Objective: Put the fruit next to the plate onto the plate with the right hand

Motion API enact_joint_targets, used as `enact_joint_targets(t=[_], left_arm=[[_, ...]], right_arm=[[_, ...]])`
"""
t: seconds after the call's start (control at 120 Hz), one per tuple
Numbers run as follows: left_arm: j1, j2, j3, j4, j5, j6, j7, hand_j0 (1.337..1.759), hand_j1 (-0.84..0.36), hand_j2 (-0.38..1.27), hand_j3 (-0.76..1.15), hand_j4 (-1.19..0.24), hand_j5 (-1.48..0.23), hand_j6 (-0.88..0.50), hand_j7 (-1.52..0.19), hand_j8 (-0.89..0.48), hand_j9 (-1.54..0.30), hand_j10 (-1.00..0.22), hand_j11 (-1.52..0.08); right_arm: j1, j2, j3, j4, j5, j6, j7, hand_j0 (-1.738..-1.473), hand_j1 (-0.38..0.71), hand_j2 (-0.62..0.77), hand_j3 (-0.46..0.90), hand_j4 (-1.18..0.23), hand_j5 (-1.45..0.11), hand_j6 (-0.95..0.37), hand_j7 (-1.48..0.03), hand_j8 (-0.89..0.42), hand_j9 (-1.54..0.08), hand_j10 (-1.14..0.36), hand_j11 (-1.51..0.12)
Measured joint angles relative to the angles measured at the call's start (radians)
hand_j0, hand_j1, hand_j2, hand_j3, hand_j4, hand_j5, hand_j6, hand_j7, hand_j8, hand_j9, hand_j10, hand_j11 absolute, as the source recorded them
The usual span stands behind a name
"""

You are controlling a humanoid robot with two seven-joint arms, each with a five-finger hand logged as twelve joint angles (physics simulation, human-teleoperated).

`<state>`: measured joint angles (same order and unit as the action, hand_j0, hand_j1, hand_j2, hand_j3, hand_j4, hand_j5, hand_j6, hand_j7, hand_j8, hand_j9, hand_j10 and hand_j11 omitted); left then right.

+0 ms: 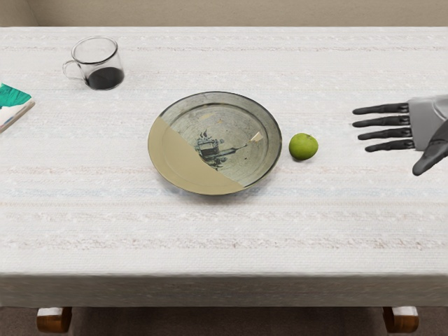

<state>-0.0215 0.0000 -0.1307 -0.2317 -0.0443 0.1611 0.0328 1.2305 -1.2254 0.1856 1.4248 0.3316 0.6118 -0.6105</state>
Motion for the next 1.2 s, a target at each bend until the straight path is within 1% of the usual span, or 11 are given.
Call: enact_joint_targets(t=[0.1, 0.2, 0.25, 0.35, 0.433, 0.517, 0.642, 0.767, 0.908, 1.042, 1.2], left_arm=[[0.0, 0.0, 0.0, 0.0, 0.0, 0.0, 0.0, 1.658, 0.35, 0.0, 0.0, 0.0, 0.0, 0.0, 0.0, 0.0, 0.0, 0.0, 0.0], [0.0, 0.0, 0.0, 0.0, 0.0, 0.0, 0.0, 1.658, 0.35, 0.0, 0.0, 0.0, 0.0, 0.0, 0.0, 0.0, 0.0, 0.0, 0.0], [0.0, 0.0, 0.0, 0.0, 0.0, 0.0, 0.0, 1.658, 0.35, 0.0, 0.0, 0.0, 0.0, 0.0, 0.0, 0.0, 0.0, 0.0, 0.0], [0.0, 0.0, 0.0, 0.0, 0.0, 0.0, 0.0, 1.658, 0.35, 0.0, 0.0, 0.0, 0.0, 0.0, 0.0, 0.0, 0.0, 0.0, 0.0], [0.0, 0.0, 0.0, 0.0, 0.0, 0.0, 0.0, 1.658, 0.35, 0.0, 0.0, 0.0, 0.0, 0.0, 0.0, 0.0, 0.0, 0.0, 0.0], [0.0, 0.0, 0.0, 0.0, 0.0, 0.0, 0.0, 1.658, 0.35, 0.0, 0.0, 0.0, 0.0, 0.0, 0.0, 0.0, 0.0, 0.0, 0.0], [0.0, 0.0, 0.0, 0.0, 0.0, 0.0, 0.0, 1.658, 0.35, 0.0, 0.0, 0.0, 0.0, 0.0, 0.0, 0.0, 0.0, 0.0, 0.0], [0.0, 0.0, 0.0, 0.0, 0.0, 0.0, 0.0, 1.658, 0.35, 0.0, 0.0, 0.0, 0.0, 0.0, 0.0, 0.0, 0.0, 0.0, 0.0], [0.0, 0.0, 0.0, 0.0, 0.0, 0.0, 0.0, 1.658, 0.35, 0.0, 0.0, 0.0, 0.0, 0.0, 0.0, 0.0, 0.0, 0.0, 0.0], [0.0, 0.0, 0.0, 0.0, 0.0, 0.0, 0.0, 1.658, 0.35, 0.0, 0.0, 0.0, 0.0, 0.0, 0.0, 0.0, 0.0, 0.0, 0.0], [0.0, 0.0, 0.0, 0.0, 0.0, 0.0, 0.0, 1.658, 0.35, 0.0, 0.0, 0.0, 0.0, 0.0, 0.0, 0.0, 0.0, 0.0, 0.0]], right_arm=[[-0.001, -0.014, -0.004, -0.001, -0.005, 0.0, 0.0, -1.658, -0.33, 0.0, 0.0, -0.02, -0.02, -0.02, -0.02, -0.02, -0.02, -0.02, -0.02], [0.001, 0.057, -0.018, -0.005, -0.043, 0.0, 0.0, -1.658, -0.33, 0.0, 0.0, -0.02, -0.02, -0.01, -0.02, -0.02, -0.02, -0.02, -0.02], [0.039, 0.108, -0.022, -0.007, -0.114, 0.0, 0.0, -1.658, -0.33, 0.0, 0.0, -0.02, -0.02, -0.02, -0.02, -0.02, -0.02, -0.02, -0.02], [0.213, 0.19, -0.084, -0.01, -0.241, -0.002, 0.0, -1.658, -0.33, 0.0, 0.0, -0.02, -0.02, -0.02, -0.03, -0.02, -0.02, -0.02, -0.02], [0.453, 0.274, -0.258, -0.015, -0.33, -0.061, 0.0, -1.658, -0.32, -0.01, 0.0, -0.02, -0.03, -0.02, -0.03, -0.02, -0.03, -0.02, -0.03], [0.65, 0.364, -0.452, -0.018, -0.367, -0.204, 0.0, -1.658, -0.32, -0.01, 0.0, -0.02, -0.03, -0.02, -0.03, -0.02, -0.03, -0.02, -0.03], [0.795, 0.566, -0.698, -0.03, -0.351, -0.462, 0.0, -1.658, -0.32, -0.01, 0.0, -0.02, -0.03, -0.02, -0.03, -0.02, -0.03, -0.02, -0.03], [0.808, 0.763, -0.788, -0.039, -0.282, -0.728, 0.0, -1.658, -0.32, 0.0, 0.0, -0.02, -0.03, -0.02, -0.03, -0.02, -0.03, -0.02, -0.03], [0.717, 0.903, -0.815, -0.04, -0.245, -0.973, 0.0, -1.658, -0.32, 0.0, 0.0, -0.02, -0.03, -0.02, -0.03, -0.02, -0.03, -0.02, -0.03], [0.652, 0.991, -0.822, -0.037, -0.232, -1.106, 0.0, -1.658, -0.32, 0.0, 0.0, -0.02, -0.03, -0.02, -0.03, -0.02, -0.03, -0.02, -0.03], [0.626, 1.018, -0.867, -0.036, -0.227, -1.187, 0.0, -1.658, -0.32, 0.0, 0.0, -0.03, -0.03, -0.03, -0.03, -0.03, -0.03, -0.03, -0.03]])
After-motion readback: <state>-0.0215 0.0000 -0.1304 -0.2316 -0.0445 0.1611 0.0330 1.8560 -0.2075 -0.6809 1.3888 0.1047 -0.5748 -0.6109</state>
